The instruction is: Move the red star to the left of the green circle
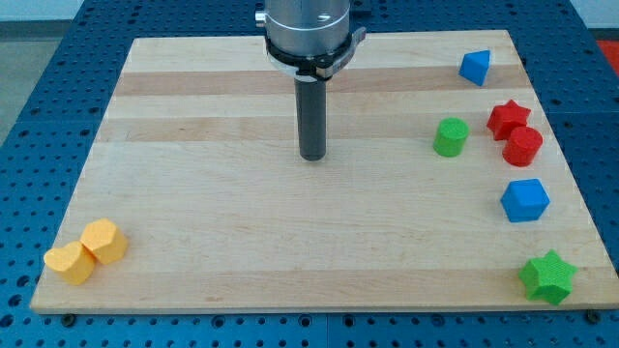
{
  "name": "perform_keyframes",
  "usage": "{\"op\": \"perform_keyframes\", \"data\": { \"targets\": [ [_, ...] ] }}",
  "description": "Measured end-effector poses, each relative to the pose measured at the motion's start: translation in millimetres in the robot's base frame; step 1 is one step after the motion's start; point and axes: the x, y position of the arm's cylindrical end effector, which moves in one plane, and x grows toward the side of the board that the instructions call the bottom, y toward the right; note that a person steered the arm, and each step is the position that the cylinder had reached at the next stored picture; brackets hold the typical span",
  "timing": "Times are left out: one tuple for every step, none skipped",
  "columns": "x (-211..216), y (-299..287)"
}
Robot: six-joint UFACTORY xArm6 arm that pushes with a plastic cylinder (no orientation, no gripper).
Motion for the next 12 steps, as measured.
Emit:
{"op": "perform_keyframes", "data": {
  "targets": [
    [-6,6],
    [-53,43],
    [-55,48],
    [-55,48],
    [-55,48],
    [-72,66],
    [-83,90],
    [-87,90],
    [-151,135],
    [-186,152],
    [-187,181],
    [-203,249]
  ]
}}
